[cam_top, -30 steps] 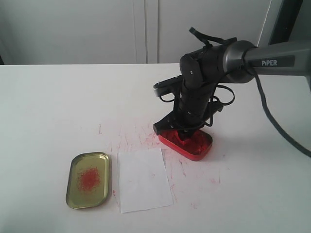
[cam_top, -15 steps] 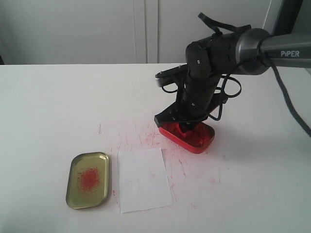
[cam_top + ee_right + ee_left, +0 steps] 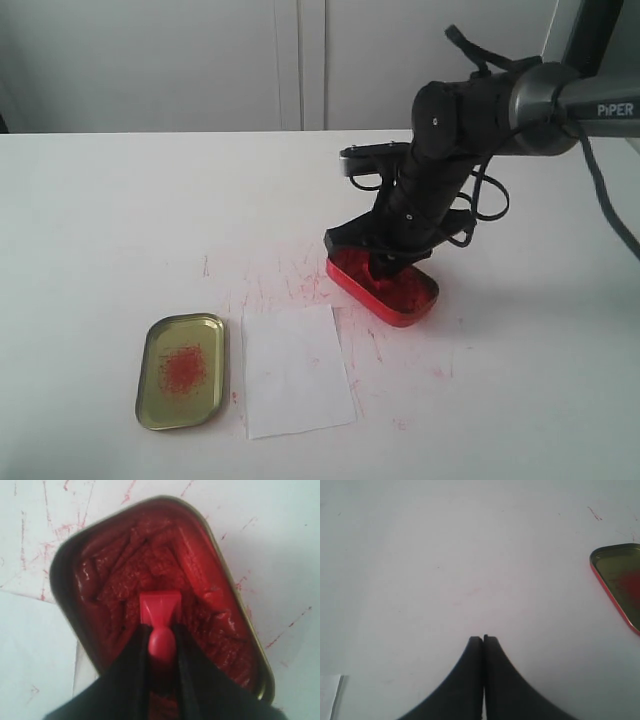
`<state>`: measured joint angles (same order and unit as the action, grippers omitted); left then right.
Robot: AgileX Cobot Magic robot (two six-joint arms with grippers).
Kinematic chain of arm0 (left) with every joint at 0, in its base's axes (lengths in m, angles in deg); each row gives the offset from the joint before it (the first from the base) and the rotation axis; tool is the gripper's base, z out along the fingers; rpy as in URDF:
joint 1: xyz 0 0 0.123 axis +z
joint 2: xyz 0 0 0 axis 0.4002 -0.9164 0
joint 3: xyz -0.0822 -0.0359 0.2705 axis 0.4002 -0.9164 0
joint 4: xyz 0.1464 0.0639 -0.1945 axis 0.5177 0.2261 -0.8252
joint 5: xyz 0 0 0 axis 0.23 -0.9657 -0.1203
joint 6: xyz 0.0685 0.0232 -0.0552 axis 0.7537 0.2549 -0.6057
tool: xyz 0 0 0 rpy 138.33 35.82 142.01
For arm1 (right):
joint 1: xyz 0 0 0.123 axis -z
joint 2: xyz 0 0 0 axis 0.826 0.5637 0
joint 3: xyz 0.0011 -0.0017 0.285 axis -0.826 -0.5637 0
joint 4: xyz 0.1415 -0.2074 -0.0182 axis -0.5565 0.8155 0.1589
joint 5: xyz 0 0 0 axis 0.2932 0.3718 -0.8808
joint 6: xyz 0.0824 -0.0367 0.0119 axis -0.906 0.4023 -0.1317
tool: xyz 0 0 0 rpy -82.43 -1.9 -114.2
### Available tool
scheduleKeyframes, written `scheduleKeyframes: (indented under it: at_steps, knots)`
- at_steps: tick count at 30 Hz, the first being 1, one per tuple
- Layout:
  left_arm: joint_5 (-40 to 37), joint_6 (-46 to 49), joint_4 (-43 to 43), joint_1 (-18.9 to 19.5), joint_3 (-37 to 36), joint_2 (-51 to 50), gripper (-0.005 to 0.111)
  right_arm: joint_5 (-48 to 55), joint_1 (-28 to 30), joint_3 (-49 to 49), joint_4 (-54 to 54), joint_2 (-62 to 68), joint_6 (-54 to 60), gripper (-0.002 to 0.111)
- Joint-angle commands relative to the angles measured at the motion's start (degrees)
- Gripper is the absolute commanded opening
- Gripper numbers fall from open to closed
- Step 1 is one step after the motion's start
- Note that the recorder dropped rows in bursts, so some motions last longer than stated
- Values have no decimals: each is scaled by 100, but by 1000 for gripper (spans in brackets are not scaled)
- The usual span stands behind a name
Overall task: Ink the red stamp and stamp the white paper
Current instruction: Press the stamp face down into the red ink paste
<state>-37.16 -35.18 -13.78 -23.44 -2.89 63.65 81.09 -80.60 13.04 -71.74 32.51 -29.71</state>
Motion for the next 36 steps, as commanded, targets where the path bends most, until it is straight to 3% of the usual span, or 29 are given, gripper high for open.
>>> scheduleKeyframes:
  at_steps: [1,36]
  knots:
    - [-49,-5,8,-15,-38,22,0,-253,229,-233,-535,-46,547,0]
    - [-49,-5,8,-15,-38,22,0,-415,495,-285,-1408,157,850,0]
